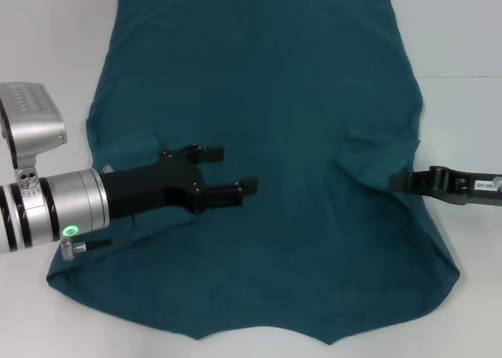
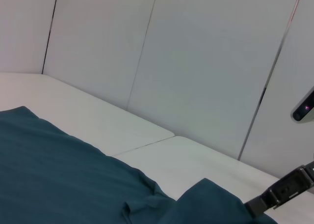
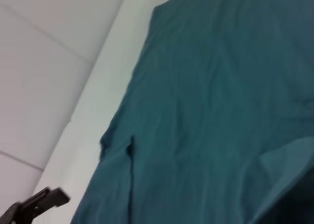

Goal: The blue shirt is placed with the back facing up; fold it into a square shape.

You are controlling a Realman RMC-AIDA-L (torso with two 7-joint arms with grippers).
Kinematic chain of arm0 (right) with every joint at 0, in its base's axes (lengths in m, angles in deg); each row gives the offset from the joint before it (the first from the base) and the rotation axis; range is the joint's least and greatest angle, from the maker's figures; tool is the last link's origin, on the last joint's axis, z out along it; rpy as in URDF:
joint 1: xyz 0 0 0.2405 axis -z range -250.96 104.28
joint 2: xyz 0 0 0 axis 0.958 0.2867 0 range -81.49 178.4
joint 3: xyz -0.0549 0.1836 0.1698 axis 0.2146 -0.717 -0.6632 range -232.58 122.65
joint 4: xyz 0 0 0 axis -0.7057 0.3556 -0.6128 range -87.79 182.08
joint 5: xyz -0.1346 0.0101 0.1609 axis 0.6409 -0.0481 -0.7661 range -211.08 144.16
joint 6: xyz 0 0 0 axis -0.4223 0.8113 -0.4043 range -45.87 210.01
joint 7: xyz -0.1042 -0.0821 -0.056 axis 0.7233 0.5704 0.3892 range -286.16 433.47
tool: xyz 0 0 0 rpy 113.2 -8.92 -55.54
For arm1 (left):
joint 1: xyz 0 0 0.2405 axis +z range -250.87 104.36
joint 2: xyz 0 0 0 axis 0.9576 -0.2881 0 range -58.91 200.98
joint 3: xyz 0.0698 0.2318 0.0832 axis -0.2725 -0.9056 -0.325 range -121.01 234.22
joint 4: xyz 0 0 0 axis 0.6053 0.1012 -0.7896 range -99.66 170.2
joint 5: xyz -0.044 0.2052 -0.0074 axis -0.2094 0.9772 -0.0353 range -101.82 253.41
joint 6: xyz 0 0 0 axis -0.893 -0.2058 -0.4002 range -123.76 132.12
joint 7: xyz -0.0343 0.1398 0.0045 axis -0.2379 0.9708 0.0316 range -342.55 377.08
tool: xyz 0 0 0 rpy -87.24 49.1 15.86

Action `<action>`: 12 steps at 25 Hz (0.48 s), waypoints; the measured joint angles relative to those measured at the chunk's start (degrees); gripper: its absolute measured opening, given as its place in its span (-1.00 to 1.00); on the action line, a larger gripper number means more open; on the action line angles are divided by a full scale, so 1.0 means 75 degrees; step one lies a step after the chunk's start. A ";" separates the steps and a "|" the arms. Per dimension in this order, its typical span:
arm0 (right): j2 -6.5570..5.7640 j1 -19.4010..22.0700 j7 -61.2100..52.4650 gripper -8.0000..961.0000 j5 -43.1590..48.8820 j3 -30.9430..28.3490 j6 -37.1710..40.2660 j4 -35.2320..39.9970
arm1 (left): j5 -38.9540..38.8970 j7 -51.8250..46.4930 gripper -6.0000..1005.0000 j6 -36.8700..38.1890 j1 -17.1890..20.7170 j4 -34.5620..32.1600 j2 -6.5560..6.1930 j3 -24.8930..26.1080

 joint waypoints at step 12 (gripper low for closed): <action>0.0055 -0.0115 0.0296 -0.81 0.0046 0.0922 0.0352 -0.0026 | -0.0012 -0.0007 0.87 -0.0004 0.0000 0.0000 -0.0002 0.0006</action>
